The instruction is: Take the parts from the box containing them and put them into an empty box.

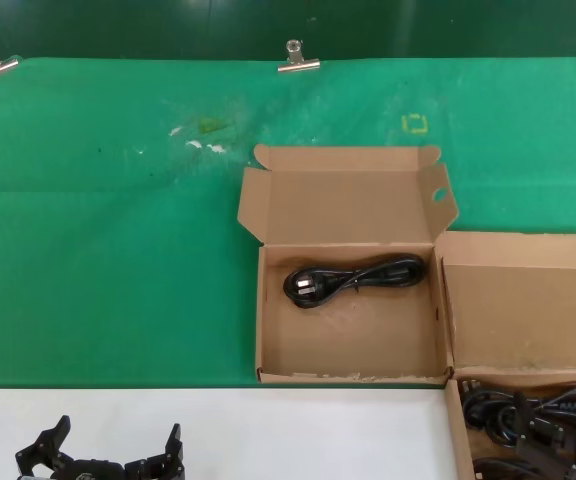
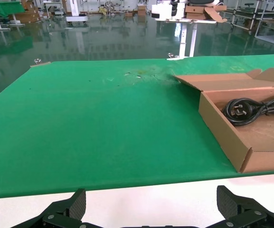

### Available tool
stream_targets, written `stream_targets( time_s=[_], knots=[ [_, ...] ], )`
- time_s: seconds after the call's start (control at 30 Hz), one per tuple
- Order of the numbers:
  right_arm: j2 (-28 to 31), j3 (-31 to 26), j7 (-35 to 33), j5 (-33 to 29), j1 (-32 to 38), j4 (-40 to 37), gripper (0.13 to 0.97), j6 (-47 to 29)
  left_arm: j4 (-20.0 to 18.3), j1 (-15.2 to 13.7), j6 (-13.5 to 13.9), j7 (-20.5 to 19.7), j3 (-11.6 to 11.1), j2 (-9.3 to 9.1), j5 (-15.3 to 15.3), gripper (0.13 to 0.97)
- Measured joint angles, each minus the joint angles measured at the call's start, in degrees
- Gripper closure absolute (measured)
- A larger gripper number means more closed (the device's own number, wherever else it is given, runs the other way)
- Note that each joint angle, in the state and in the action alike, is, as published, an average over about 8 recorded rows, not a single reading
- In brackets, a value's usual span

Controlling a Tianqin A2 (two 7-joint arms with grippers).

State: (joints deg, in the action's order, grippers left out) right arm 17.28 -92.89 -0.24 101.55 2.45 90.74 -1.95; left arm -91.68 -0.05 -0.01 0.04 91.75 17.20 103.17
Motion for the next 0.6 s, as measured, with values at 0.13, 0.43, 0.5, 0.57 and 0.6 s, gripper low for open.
stream_targets(
  time_s=[0.13,0.43,0.5,0.57,0.6],
  knots=[
    [0.00,0.00,0.00,0.00,0.00,0.00,0.129,0.00,0.00,0.00,0.00,0.00,0.00,0.00,0.00,0.132],
    [0.00,0.00,0.00,0.00,0.00,0.00,0.129,0.00,0.00,0.00,0.00,0.00,0.00,0.00,0.00,0.132],
    [0.00,0.00,0.00,0.00,0.00,0.00,0.129,0.00,0.00,0.00,0.00,0.00,0.00,0.00,0.00,0.132],
    [0.00,0.00,0.00,0.00,0.00,0.00,0.129,0.00,0.00,0.00,0.00,0.00,0.00,0.00,0.00,0.132],
    [0.00,0.00,0.00,0.00,0.00,0.00,0.129,0.00,0.00,0.00,0.00,0.00,0.00,0.00,0.00,0.132]
  ],
)
